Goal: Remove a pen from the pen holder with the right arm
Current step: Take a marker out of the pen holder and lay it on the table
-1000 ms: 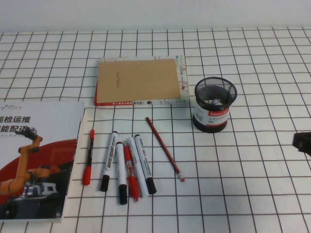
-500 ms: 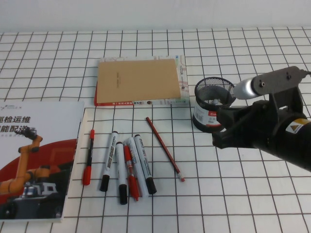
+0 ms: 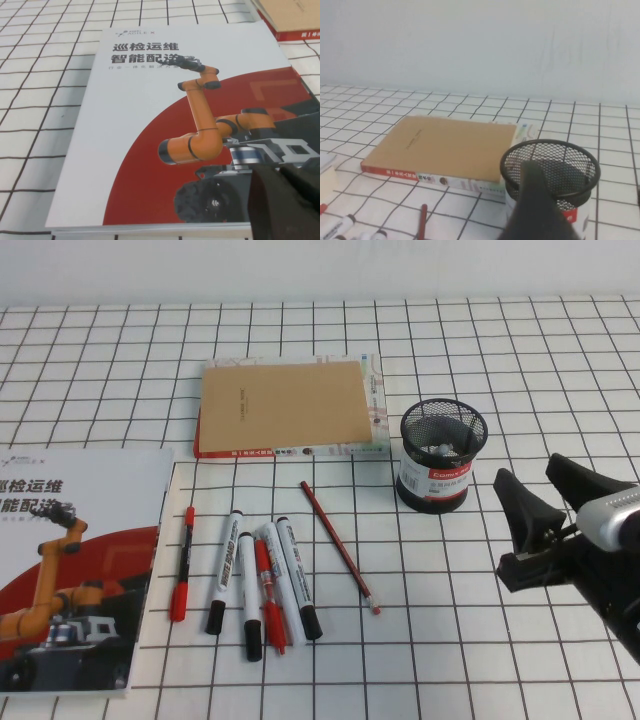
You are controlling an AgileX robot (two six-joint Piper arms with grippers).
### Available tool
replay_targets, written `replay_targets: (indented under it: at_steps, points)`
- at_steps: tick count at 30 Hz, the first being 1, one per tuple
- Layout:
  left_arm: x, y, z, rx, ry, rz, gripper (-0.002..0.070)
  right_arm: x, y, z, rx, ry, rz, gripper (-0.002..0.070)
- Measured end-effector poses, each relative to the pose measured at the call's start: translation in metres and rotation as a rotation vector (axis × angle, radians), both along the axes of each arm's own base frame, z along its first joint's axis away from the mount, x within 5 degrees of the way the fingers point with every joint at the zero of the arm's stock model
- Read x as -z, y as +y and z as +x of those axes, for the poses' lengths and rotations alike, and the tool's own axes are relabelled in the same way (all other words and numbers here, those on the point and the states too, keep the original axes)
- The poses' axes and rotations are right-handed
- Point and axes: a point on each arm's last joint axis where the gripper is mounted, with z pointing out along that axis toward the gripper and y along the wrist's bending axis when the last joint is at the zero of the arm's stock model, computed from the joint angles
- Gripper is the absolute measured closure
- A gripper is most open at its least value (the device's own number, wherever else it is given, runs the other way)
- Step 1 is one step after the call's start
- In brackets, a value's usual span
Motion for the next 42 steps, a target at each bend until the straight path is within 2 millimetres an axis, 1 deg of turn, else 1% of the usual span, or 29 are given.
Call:
replay_targets:
  at_steps: [3,6,11,14,22,29,36,42]
  points:
    - [0.000,0.000,0.000,0.000,0.000,0.000,0.0679,0.006,0.003,0.003,-0.007,-0.027,-0.010,0.0281]
    - [0.000,0.000,0.000,0.000,0.000,0.000,0.0679,0.016,0.007,0.008,-0.005,-0.054,-0.027,0.0280]
    - [0.000,0.000,0.000,0.000,0.000,0.000,0.0679,0.038,0.013,0.014,-0.007,-0.006,-0.082,0.0280]
    - [0.000,0.000,0.000,0.000,0.000,0.000,0.0679,0.045,0.017,0.017,-0.027,0.009,-0.106,0.0280]
    - [0.000,0.000,0.000,0.000,0.000,0.000,0.0679,0.042,0.035,0.035,-0.056,-0.027,-0.095,0.0280]
    - [0.000,0.000,0.000,0.000,0.000,0.000,0.0679,0.049,0.049,0.051,-0.054,-0.027,-0.095,0.0283]
    - [0.000,0.000,0.000,0.000,0.000,0.000,0.0679,0.052,0.058,0.068,-0.010,-0.024,-0.072,0.0288]
    - [0.000,0.000,0.000,0.000,0.000,0.000,0.0679,0.057,0.058,0.086,0.038,-0.022,-0.062,0.0302]
